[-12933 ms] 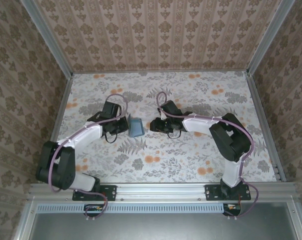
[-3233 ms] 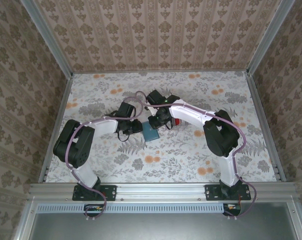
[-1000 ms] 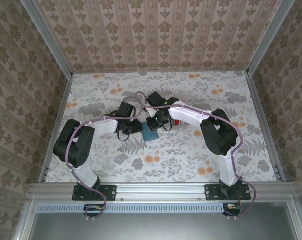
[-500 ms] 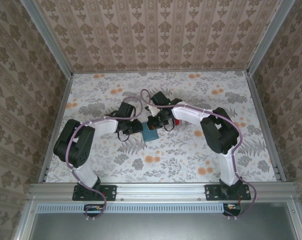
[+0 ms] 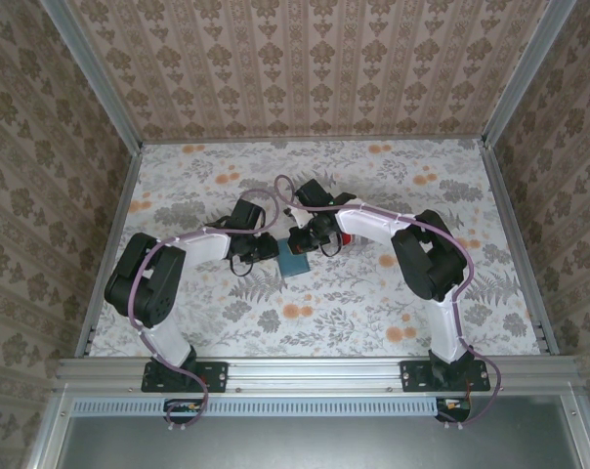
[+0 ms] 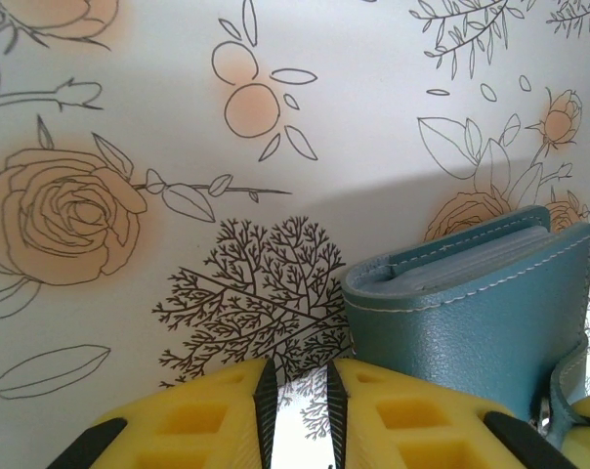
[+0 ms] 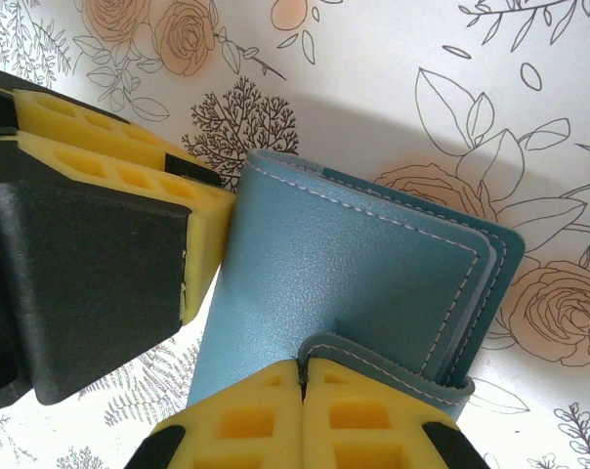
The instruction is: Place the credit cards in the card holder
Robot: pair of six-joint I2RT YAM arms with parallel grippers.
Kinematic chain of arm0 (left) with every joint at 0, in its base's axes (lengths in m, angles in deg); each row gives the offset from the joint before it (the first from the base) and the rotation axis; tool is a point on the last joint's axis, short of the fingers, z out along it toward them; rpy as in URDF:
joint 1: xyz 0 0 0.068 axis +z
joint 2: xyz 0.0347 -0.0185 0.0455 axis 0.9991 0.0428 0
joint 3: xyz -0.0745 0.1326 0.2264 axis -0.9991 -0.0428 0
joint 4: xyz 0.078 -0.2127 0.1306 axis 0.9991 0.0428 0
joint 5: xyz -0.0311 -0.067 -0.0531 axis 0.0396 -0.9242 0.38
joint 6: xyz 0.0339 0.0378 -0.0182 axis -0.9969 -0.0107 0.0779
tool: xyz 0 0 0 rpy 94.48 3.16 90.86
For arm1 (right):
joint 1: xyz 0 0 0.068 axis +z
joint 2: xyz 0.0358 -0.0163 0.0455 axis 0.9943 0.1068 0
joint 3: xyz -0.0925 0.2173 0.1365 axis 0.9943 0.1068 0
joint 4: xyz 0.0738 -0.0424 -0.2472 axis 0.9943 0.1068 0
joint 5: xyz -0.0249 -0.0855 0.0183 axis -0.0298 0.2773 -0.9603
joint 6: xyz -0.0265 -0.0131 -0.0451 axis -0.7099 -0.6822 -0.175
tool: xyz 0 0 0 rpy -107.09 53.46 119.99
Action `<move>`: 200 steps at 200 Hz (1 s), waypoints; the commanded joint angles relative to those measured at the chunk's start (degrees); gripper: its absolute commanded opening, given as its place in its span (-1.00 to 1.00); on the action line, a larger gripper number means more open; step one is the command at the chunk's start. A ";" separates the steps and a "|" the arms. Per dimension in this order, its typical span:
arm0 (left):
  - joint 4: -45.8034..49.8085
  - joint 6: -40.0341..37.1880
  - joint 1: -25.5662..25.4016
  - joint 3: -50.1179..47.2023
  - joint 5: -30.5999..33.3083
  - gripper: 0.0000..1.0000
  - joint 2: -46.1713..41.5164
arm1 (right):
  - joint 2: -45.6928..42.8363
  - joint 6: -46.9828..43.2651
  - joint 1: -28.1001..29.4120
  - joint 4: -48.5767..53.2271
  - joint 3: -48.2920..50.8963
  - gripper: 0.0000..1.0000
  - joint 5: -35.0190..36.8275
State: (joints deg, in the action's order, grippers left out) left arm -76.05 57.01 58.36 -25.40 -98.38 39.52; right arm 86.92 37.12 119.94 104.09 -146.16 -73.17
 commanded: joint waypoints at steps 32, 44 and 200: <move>0.88 0.52 -0.54 -0.09 0.11 -0.48 1.70 | -2.13 -0.32 -0.99 -1.33 2.47 -0.94 -3.16; 0.80 0.53 -0.52 -0.10 0.09 -0.48 1.71 | -2.56 -0.14 -1.26 -1.72 2.89 -0.94 -3.67; 1.22 0.43 -0.52 0.78 0.22 -0.48 2.18 | -2.43 -0.86 -2.41 -1.03 4.21 -0.94 -6.33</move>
State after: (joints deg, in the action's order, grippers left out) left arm -76.07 57.01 58.36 -25.40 -98.36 39.56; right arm 85.06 37.51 117.60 100.77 -142.31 -78.80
